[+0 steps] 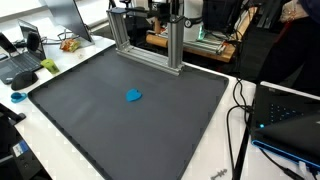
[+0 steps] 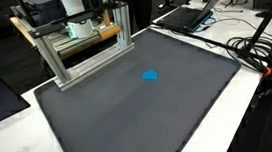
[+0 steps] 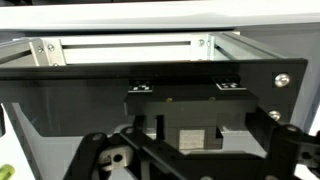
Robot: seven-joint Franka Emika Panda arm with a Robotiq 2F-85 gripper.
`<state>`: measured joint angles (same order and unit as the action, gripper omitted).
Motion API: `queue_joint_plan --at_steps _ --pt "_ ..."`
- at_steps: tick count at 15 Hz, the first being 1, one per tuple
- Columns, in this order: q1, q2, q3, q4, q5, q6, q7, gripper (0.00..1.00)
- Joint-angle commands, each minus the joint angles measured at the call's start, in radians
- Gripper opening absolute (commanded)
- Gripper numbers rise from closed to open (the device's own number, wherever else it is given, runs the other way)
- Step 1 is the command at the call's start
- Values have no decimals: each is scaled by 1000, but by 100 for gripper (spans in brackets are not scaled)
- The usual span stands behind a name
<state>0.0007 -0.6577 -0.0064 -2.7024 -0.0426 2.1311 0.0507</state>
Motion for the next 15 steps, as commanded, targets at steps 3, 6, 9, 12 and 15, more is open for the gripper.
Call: queue_joint_plan --at_steps 3,6,9,12,15 --pt "-23 -21 34 -4 -11 8 52 100" --pt "-42 -17 54 0 -36 31 86 100" --pt "-62 -15 70 5 -63 37 118 100" --pt "-68 -17 73 17 -76 42 126 100" --pt "-23 -6 50 83 -35 -12 55 100"
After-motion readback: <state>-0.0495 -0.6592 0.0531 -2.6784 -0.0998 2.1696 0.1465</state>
